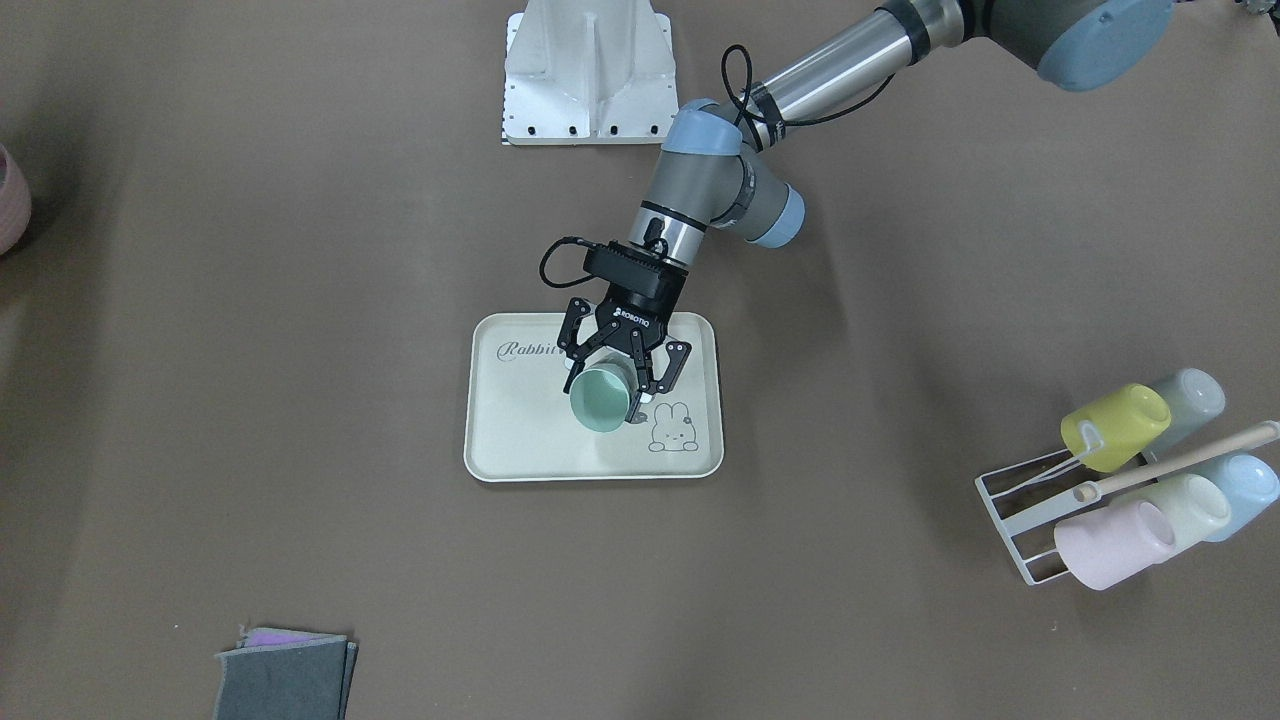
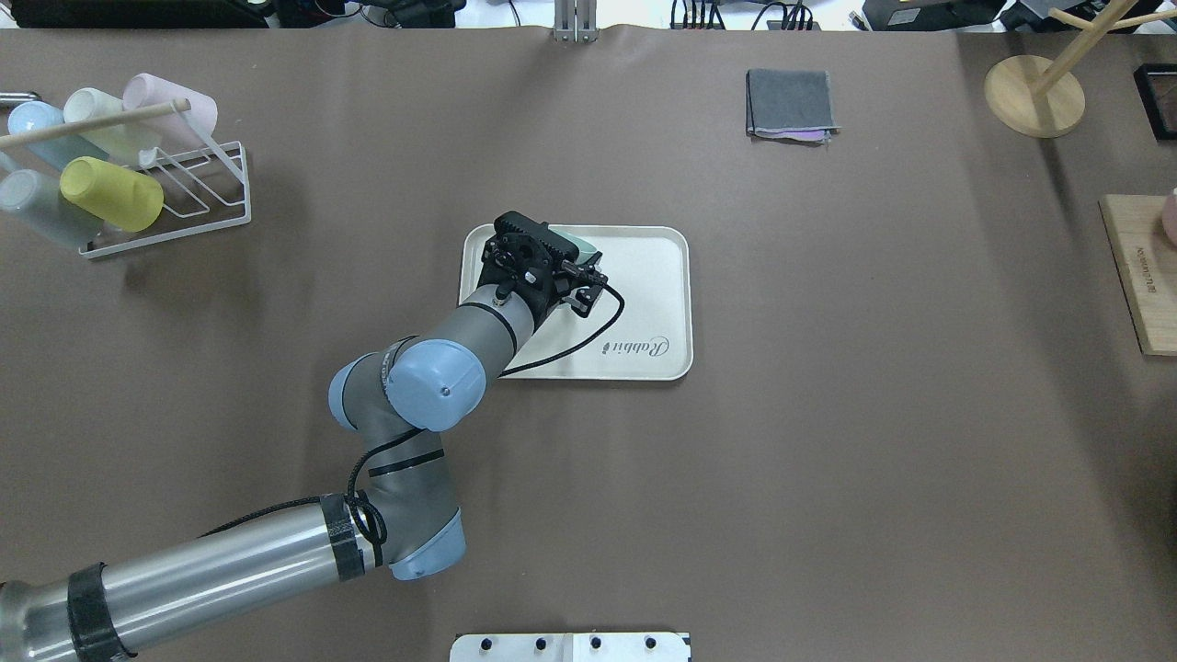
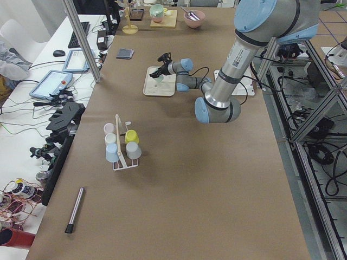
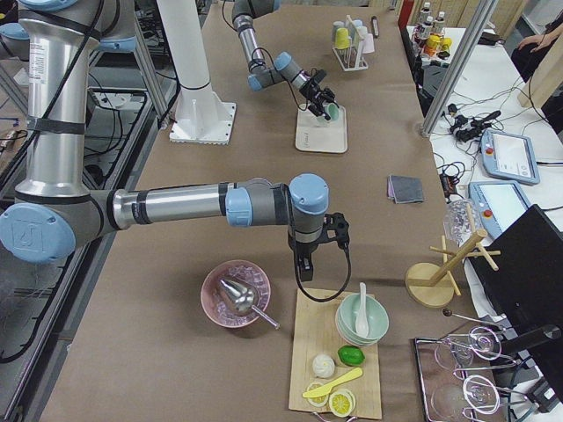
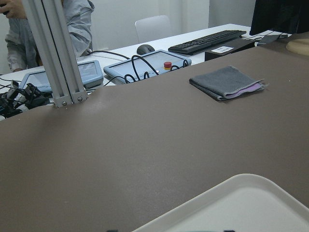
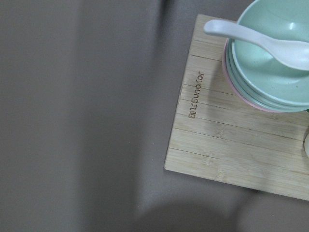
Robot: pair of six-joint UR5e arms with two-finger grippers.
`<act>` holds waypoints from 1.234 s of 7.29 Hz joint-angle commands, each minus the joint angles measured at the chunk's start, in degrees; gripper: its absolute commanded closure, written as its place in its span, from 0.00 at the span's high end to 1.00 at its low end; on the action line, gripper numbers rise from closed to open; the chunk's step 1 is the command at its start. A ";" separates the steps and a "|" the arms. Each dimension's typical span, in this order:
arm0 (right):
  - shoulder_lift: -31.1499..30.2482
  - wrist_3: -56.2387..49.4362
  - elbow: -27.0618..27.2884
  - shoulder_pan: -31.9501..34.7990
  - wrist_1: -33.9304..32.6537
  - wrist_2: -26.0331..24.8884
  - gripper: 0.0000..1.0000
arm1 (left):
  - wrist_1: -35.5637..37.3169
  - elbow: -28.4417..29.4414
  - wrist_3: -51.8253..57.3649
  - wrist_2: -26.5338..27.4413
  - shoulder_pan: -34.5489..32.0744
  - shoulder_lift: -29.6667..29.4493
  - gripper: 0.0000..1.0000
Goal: Pick up and place green cup on tray
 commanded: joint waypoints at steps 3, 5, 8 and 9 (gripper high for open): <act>-0.24 0.00 0.34 0.64 0.00 0.23 1.00 | -0.07 -0.17 0.20 -0.20 0.00 0.18 0.83; -0.24 0.00 0.34 0.64 0.00 0.14 1.00 | -0.07 -0.17 0.28 -0.29 0.00 0.09 0.83; -0.24 0.00 0.34 0.64 0.00 0.14 1.00 | -0.07 -0.17 0.28 -0.29 0.00 0.18 0.83; -0.24 0.00 0.34 0.64 0.00 0.14 1.00 | -0.07 -0.17 0.28 -0.29 0.00 0.18 0.86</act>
